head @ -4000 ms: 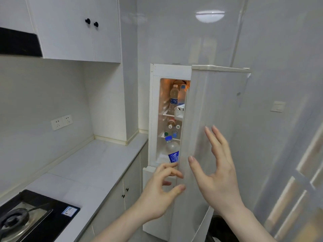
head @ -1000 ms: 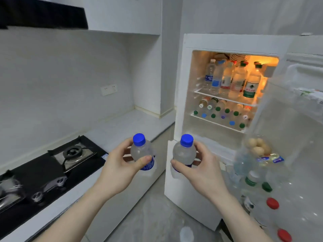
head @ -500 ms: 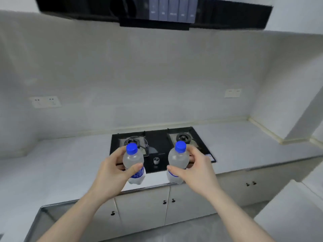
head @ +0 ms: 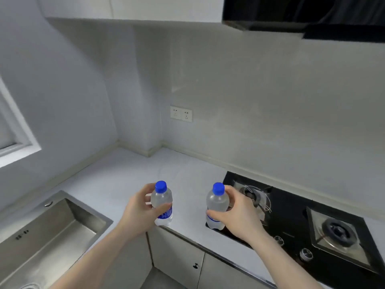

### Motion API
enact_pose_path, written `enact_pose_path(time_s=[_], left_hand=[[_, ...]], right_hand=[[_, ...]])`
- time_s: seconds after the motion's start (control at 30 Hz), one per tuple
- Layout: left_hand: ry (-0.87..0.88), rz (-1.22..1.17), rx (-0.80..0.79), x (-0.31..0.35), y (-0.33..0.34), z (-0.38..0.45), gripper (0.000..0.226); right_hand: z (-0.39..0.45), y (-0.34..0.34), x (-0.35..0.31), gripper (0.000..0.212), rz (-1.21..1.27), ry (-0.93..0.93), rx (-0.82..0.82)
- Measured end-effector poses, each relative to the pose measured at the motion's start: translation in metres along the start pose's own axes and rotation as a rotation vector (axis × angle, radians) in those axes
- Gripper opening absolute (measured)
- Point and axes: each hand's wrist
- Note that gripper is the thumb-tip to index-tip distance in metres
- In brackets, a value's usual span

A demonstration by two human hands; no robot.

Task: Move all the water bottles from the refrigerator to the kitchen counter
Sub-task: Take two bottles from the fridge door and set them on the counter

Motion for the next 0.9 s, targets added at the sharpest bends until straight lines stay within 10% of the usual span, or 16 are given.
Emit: enact_pose_path(time_s=[0.9], left_hand=[[-0.471, 0.215, 0.431, -0.244, -0.269, 0.186, 0.055]], right_hand=[[0.283, 0.379, -0.159, 0.041, -0.313, -0.095, -0.498]])
Point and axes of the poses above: each hand's wrist, its own z-axis towards the middle knuckle, its own y-axis out of the palm, x = y × z, and after that the axes turned 6 degrees about y, right-handed
